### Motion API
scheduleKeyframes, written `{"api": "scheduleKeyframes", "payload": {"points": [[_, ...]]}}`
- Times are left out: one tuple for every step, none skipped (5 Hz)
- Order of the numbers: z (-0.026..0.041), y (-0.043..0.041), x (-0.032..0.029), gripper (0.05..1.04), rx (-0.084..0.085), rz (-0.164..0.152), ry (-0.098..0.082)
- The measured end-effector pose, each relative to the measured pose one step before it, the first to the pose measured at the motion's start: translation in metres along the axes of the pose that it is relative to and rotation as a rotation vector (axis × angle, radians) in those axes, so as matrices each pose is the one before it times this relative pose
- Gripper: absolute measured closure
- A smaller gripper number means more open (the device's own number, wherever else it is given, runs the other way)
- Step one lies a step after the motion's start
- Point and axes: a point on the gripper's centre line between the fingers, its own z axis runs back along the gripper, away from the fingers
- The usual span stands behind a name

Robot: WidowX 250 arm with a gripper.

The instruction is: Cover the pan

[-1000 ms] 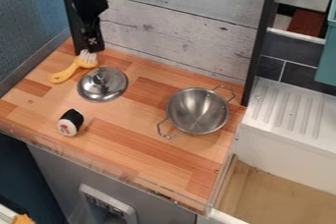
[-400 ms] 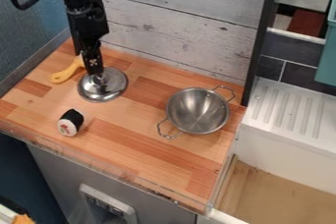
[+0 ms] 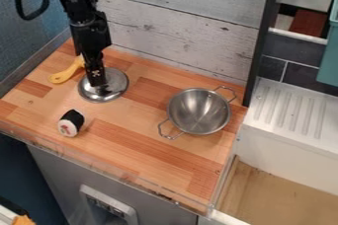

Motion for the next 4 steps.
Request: {"api": "scheduleKeyframes", "payload": {"points": [[-0.00855,0.00249,-0.00191,0.082,-0.0014,0.0028,0.0272],[-0.00221,0.00273,0.00649,0.135,0.0105,-0.0232,0.0126],[0.00063,0.00101,0.00245,0.415,0.0134,-0.0182,0.0059],[-0.00225,-0.00332,0.00045,0.697,-0.0033,-0.013,-0.0005]]}}
